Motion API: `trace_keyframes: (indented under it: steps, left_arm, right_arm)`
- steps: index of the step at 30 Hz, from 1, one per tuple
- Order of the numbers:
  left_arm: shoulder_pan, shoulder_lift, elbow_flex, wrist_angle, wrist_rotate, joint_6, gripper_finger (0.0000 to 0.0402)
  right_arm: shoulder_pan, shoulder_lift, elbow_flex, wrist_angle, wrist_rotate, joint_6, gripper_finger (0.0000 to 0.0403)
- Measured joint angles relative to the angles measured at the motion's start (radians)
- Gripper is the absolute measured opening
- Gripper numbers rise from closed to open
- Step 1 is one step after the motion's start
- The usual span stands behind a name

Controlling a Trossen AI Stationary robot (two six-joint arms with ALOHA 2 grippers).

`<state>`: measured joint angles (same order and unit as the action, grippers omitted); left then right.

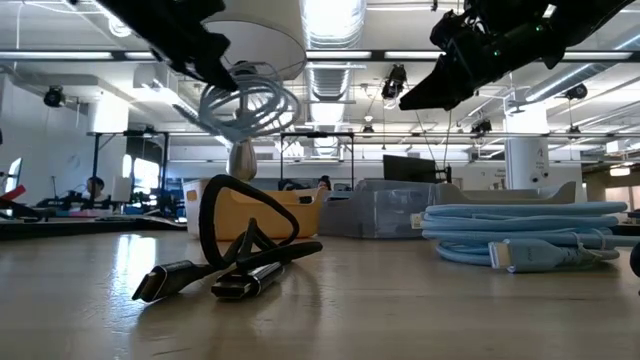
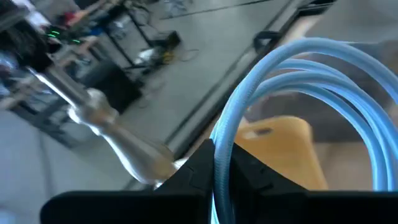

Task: Pick & Place USB Port
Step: Put the left blue charger cable into the orange bin

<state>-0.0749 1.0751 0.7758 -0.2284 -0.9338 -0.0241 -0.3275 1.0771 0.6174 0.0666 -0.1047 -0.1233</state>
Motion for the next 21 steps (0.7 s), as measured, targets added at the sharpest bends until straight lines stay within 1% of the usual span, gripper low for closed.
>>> trace_keyframes:
  steps: [4,9,13,18,21]
  left_arm:
    - [0.065,0.075,0.030,0.072,-0.002,-0.002,0.0033]
    - [0.158,0.173,0.025,0.128,0.000,-0.005,0.0034]
    - [0.229,0.253,0.021,0.167,-0.014,-0.067,0.0034]
    - [0.285,0.353,0.021,0.193,-0.030,-0.081,0.0034]
    - [0.296,0.404,0.021,0.193,-0.040,-0.079,0.0035]
  right_arm:
    - [0.000,0.000,0.000,0.000,0.000,0.055,0.0154]
    - [0.000,0.000,0.000,0.000,0.000,0.071,0.0149]
    - [0.000,0.000,0.000,0.000,0.000,0.072,0.0148]
    - [0.000,0.000,0.000,-0.001,0.000,0.072,0.0148]
    - [0.000,0.000,0.000,-0.001,0.000,0.075,0.0148]
